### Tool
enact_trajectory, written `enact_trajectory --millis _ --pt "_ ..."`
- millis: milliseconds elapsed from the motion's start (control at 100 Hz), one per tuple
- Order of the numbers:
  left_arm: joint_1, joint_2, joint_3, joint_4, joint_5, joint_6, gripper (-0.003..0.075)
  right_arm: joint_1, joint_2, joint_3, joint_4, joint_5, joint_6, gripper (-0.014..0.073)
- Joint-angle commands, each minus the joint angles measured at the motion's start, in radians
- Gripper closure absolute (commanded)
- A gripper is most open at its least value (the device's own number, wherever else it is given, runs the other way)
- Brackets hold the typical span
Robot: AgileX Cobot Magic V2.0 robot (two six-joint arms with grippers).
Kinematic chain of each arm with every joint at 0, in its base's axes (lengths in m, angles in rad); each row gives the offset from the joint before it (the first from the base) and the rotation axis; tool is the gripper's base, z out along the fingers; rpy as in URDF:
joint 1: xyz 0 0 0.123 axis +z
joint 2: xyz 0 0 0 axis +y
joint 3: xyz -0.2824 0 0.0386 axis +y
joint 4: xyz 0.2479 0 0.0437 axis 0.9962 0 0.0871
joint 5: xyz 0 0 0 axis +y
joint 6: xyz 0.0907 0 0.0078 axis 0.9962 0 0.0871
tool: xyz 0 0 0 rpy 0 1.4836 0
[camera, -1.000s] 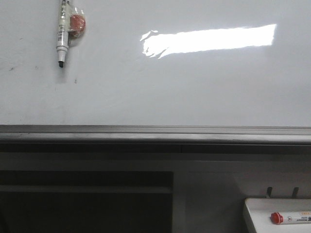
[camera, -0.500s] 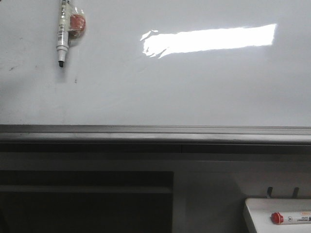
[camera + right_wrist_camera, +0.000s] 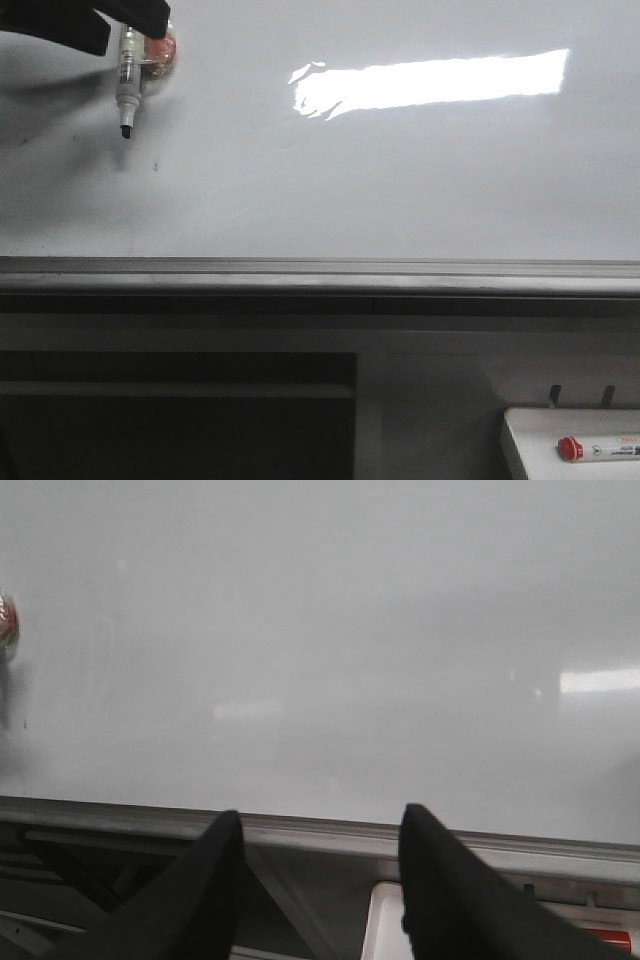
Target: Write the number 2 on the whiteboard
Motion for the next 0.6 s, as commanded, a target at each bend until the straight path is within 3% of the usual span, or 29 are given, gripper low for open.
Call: enact_trajectory --millis 0,240,330,460,590 --pt "-0.012 0.017 -0.035 -0.016 -0.073 -0.010 0.0352 0.000 0.017 -0.037 0.003 -0.046 -0.012 0.0277" --pt "-0.012 0.094 -0.035 -0.034 -0.073 -0.010 0.0379 0.000 0.017 -0.037 0.003 -0.021 -0.012 0.0277" --pt "-0.012 0.106 -0.035 -0.042 -0.066 -0.010 0.0471 0.000 0.017 -0.037 0.003 -0.024 -0.012 0.0277" --pt "-0.012 0.102 -0.035 -0.042 -0.020 -0.010 0.0745 0.000 0.017 -0.037 0.003 -0.022 -0.014 0.0277" --pt "-0.037 0.052 -0.035 -0.042 0.056 0.012 0.0741 0.027 0.017 -0.056 0.028 -0.024 -0.109 0.0277"
